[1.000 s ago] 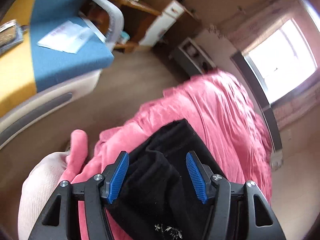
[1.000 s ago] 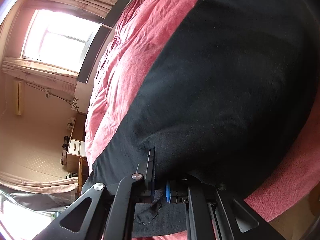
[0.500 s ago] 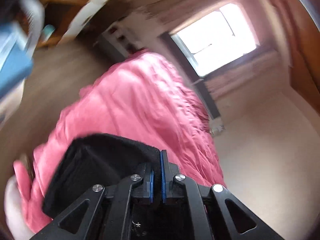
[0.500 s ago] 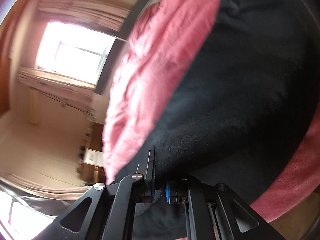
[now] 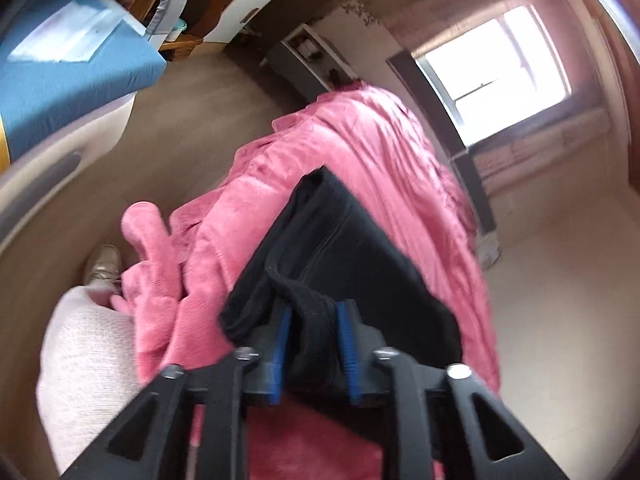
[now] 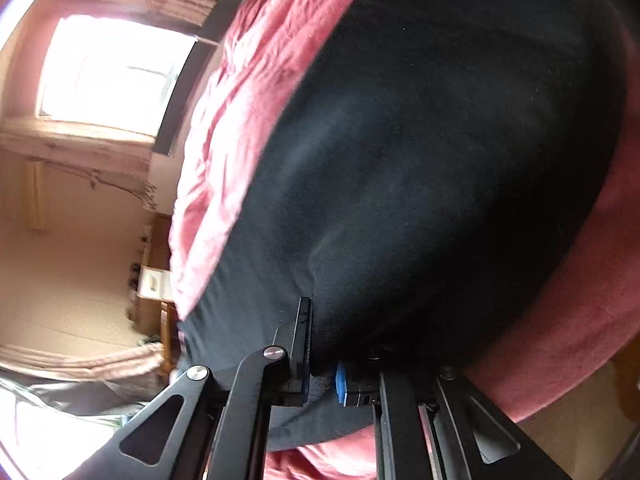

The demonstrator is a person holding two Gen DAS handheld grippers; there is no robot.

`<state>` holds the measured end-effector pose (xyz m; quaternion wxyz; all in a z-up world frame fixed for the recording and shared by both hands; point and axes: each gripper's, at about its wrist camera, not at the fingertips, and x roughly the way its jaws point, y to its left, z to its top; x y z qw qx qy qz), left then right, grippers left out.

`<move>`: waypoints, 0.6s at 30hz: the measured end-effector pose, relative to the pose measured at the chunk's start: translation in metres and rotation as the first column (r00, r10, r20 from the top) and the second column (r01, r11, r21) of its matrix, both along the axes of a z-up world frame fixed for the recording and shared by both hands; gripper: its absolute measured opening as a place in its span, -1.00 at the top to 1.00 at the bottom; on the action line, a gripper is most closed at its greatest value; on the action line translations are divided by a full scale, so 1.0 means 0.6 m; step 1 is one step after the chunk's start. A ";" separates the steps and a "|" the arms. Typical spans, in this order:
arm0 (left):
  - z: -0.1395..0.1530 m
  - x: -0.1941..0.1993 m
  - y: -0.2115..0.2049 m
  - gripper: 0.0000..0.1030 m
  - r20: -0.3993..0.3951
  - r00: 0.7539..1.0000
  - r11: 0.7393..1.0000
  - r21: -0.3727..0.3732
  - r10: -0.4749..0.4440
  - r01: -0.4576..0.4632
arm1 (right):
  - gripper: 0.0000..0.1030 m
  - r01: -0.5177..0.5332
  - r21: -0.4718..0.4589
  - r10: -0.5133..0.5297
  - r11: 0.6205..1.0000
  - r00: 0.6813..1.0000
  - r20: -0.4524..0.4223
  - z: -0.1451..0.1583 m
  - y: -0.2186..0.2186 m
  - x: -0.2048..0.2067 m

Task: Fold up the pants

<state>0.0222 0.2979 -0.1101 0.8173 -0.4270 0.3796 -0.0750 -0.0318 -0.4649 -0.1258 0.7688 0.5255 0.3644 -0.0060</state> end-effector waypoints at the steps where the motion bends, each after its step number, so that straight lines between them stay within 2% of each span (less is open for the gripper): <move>1: 0.004 0.010 -0.006 0.25 -0.008 1.000 1.000 -0.012 0.004 -0.004 | 0.64 0.007 0.015 -0.007 1.000 1.000 0.002 -0.001 0.001 0.000; 3: 0.002 0.028 -0.021 0.25 -0.037 0.999 1.000 -0.015 -0.007 0.007 | 0.63 0.003 0.013 -0.003 1.000 1.000 -0.004 -0.003 0.010 0.002; 4: 0.003 0.036 -0.024 0.34 -0.050 0.999 1.000 0.001 0.003 -0.003 | 0.63 -0.007 0.005 0.007 1.000 1.000 -0.008 -0.002 0.013 0.006; 5: 0.003 0.040 -0.028 0.45 -0.057 0.998 0.999 0.025 0.022 -0.020 | 0.63 -0.019 -0.008 0.019 1.000 1.000 -0.011 0.001 0.015 0.010; 6: 0.008 0.040 -0.028 0.78 -0.053 0.998 0.999 0.040 0.034 -0.032 | 0.77 -0.027 -0.039 0.026 0.999 1.000 -0.013 0.008 0.019 0.013; 7: 0.012 0.042 -0.026 0.79 -0.044 0.998 0.999 0.033 0.038 -0.037 | 0.86 -0.030 -0.080 0.030 0.996 1.000 -0.002 0.019 0.022 0.016; 8: 0.017 0.043 -0.023 0.80 -0.021 0.999 0.999 0.007 0.035 -0.035 | 0.86 -0.030 -0.099 0.033 0.995 0.999 0.021 0.034 0.022 0.016; 10: 0.046 0.035 -0.015 0.82 0.044 0.999 0.999 -0.024 0.027 -0.026 | 0.87 -0.011 -0.092 0.019 0.996 0.996 0.085 0.064 0.017 0.009; 13: 0.090 0.019 -0.007 0.82 0.124 0.992 1.000 0.024 -0.017 0.014 | 0.87 -0.014 -0.117 0.030 0.993 0.990 0.136 0.103 0.011 -0.005; 15: 0.098 0.012 -0.008 0.82 0.118 0.992 0.995 0.090 -0.050 0.039 | 0.87 -0.036 -0.132 0.049 0.991 0.994 0.097 0.100 0.010 -0.013; 18: 0.061 0.008 -0.011 0.82 0.037 0.997 0.987 0.151 -0.068 0.062 | 0.87 -0.070 -0.110 0.069 0.991 0.998 -0.015 0.053 0.013 -0.017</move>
